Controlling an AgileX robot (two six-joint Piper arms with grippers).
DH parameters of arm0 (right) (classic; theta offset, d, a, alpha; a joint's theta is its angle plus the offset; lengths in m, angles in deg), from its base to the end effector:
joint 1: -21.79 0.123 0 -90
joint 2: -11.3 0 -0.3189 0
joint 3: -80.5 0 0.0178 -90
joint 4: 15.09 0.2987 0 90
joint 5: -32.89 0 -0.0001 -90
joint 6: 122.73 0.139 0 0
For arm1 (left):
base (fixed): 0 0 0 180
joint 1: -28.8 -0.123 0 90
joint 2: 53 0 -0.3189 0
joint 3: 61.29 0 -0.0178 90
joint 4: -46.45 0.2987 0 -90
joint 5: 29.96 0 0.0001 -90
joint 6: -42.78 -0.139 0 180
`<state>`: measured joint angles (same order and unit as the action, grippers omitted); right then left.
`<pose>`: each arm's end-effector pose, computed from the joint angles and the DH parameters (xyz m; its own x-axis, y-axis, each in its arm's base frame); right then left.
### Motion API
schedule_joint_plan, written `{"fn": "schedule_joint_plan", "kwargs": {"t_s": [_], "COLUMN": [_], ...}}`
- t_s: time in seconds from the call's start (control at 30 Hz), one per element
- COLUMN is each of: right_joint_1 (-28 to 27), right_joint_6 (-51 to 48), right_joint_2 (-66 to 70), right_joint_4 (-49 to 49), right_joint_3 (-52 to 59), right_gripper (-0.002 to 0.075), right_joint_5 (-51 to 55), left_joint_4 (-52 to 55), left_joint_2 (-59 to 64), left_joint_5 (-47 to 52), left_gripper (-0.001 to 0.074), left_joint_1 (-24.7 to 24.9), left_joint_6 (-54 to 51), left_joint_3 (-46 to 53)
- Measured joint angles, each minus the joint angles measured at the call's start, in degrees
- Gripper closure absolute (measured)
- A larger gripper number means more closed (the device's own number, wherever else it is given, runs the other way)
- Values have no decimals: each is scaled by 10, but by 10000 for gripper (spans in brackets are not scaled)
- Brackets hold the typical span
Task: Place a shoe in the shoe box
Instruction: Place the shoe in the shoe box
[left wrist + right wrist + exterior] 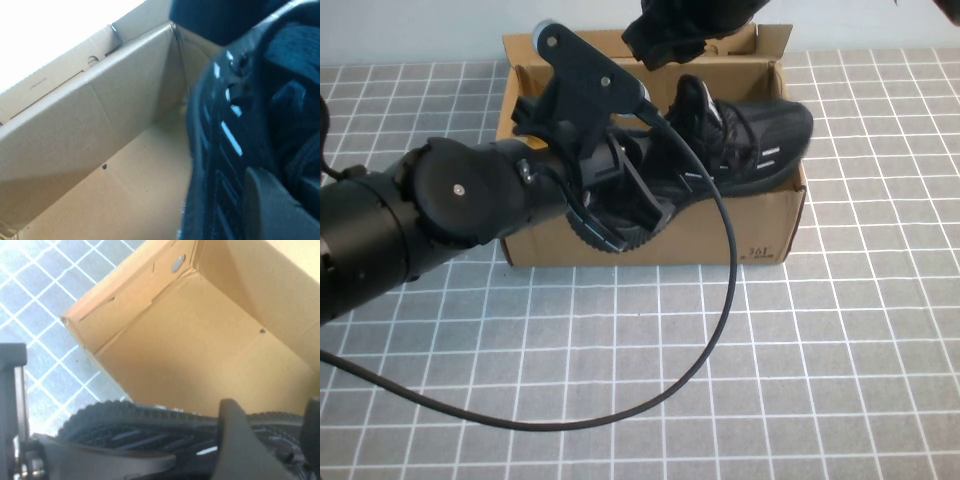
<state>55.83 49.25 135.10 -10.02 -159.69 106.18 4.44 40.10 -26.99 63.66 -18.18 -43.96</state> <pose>0.4340 0.3074 0.4356 -0.5313 -0.4962 -0.6866 -0.6708 0.7414 -0.0168 0.3513 -0.2507 0.3003 -0.1042 0.4689 -0.8771 0.6677 0.6866 0.2877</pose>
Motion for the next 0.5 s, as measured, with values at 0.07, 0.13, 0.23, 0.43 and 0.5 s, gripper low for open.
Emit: {"fn": "schedule_joint_plan", "kwargs": {"t_s": [0.07,0.13,0.23,0.43,0.5], "right_joint_1": [0,0,0,0,0], "right_joint_6": [5,12,15,16,16], "right_joint_2": [-2,-7,-26,-76,-96], "right_joint_4": [0,0,0,0,-1], "right_joint_3": [-1,-1,-1,4,10], "right_gripper": [455,449,445,470,510], "right_joint_5": [-1,-1,-1,-1,-1], "left_joint_4": [0,1,1,1,1], "left_joint_2": [0,0,0,0,0], "left_joint_5": [1,2,2,4,18], "left_gripper": [710,711,711,711,711], "left_joint_1": [0,0,0,-3,-12], "left_joint_6": [0,0,0,-6,-8], "left_joint_3": [0,0,0,0,-2]}}
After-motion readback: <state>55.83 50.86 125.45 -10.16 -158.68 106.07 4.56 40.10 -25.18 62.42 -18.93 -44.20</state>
